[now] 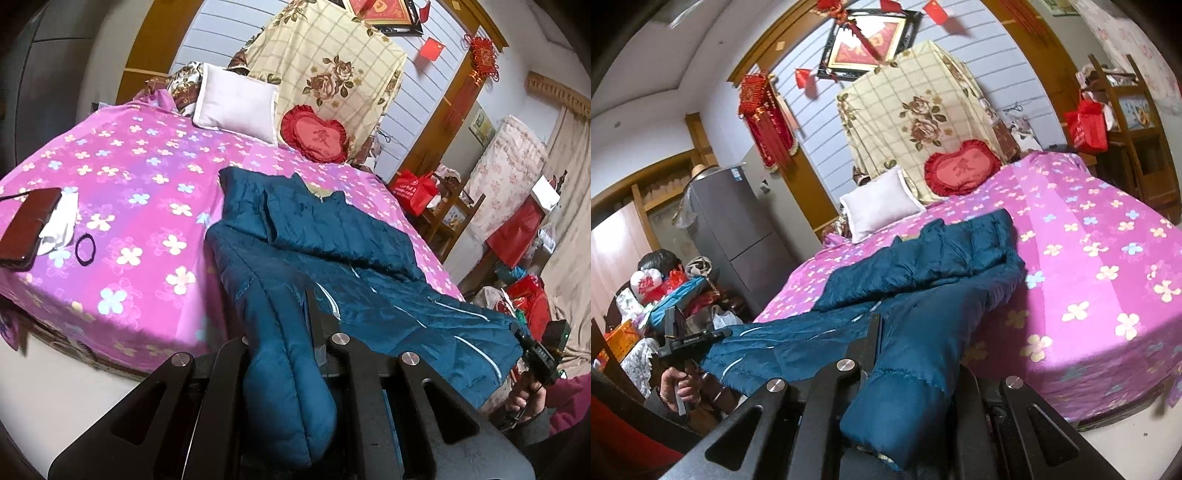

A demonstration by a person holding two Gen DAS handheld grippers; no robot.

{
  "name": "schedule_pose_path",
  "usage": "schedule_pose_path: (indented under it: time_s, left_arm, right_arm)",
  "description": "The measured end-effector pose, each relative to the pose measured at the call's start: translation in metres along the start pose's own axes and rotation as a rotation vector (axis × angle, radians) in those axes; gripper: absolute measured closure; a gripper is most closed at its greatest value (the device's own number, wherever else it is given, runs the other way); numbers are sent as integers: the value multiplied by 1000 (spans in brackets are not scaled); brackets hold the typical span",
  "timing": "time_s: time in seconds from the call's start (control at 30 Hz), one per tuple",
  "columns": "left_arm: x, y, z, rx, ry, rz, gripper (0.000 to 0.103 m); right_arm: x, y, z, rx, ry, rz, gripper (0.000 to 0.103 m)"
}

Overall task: Fold large clothes
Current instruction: 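Carry the hem over the jacket body toward the collar with both tools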

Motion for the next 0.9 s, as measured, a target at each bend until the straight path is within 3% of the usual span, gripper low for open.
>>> schedule_pose_path:
  time_s: [0.27, 0.53, 0.9]
  left_arm:
    - [-18, 1, -28, -9, -36, -27, 96]
    - [-70, -1, -102, -73, -133, -112, 96]
    - [-140, 11, -166, -96, -126, -171, 96]
  right_arm:
    - [-11, -6, -11, -6, -7, 7, 93]
    - [-58, -11, -72, -5, -75, 59, 93]
    - [-128, -26, -131, -12, -90, 168, 93]
Point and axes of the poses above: each gripper's, at about its wrist camera, not at the fingertips, and x roughly against the way its jaws point, y to its left, z to its underside, the point moved 8 cm from there along -x, roughly the way its jaws point, and after that the axes turned 9 degrees about z, right-handed, at the moved point
